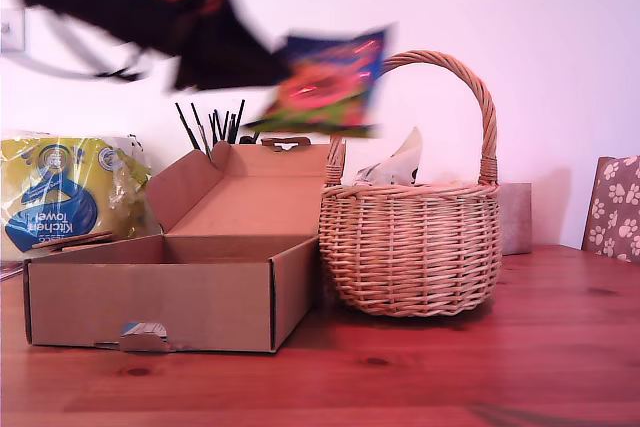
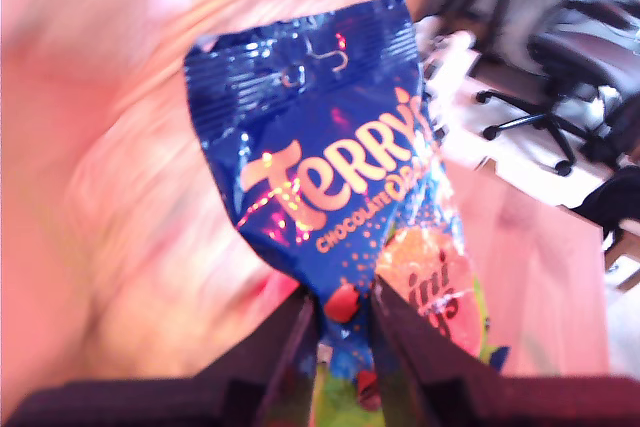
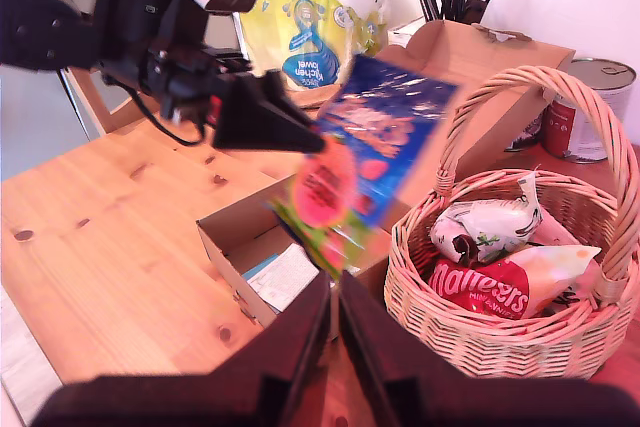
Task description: Move the bags of Easter eggs from the cardboard box on the left into the woven basket on the right side.
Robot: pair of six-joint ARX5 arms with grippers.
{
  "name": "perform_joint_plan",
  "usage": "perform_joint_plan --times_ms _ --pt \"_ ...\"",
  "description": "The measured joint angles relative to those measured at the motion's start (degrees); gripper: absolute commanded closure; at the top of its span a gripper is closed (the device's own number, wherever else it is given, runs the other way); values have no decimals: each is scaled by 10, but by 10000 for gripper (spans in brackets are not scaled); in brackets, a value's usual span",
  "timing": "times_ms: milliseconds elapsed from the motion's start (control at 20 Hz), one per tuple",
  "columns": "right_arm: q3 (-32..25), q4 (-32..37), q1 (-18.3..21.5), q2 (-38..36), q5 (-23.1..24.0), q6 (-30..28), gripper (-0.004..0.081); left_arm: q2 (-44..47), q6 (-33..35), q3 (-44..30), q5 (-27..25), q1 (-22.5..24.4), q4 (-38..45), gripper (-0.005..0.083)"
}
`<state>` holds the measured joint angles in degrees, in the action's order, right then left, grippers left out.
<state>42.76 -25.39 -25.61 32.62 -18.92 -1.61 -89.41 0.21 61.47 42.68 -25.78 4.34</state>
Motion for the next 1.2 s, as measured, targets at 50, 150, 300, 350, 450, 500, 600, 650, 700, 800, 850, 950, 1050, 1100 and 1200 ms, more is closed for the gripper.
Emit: perform_joint_plan --times_ms 50,150,300,350,450,500,600,650,700,800,850,950,1050,1100,1200 --pt "0 0 0 0 0 0 782 0 0 0 -24 -22 25 794" --pt "0 0 0 0 0 0 782 -4 -1 0 -71 -59 67 794" --pt "0 0 0 0 0 0 782 -34 1 0 -145 -80 150 794" --pt "0 0 0 0 0 0 782 -49 1 0 -168 -82 178 794" --pt "0 0 0 -1 0 0 782 -81 1 0 -188 -85 221 794" --pt "0 0 0 -2 0 0 782 -98 1 0 -191 -85 242 794" --pt "0 0 0 -3 0 0 782 -133 1 0 -193 -85 287 794" --pt "0 0 0 -3 0 0 782 -150 1 0 -194 -87 310 794" --pt "0 0 0 -3 0 0 782 -164 1 0 -201 -89 330 794" --pt "0 0 0 -3 0 0 782 -190 1 0 -217 -93 342 794" --pt "0 0 0 -3 0 0 782 -201 1 0 -224 -94 344 794" --pt "0 0 0 -3 0 0 782 -220 1 0 -229 -95 346 794" --pt "0 0 0 -3 0 0 782 -236 1 0 -231 -96 342 794" --pt "0 0 0 -3 0 0 782 -237 1 0 -232 -97 338 794" --pt "0 0 0 -3 0 0 782 -237 1 1 -231 -97 338 793"
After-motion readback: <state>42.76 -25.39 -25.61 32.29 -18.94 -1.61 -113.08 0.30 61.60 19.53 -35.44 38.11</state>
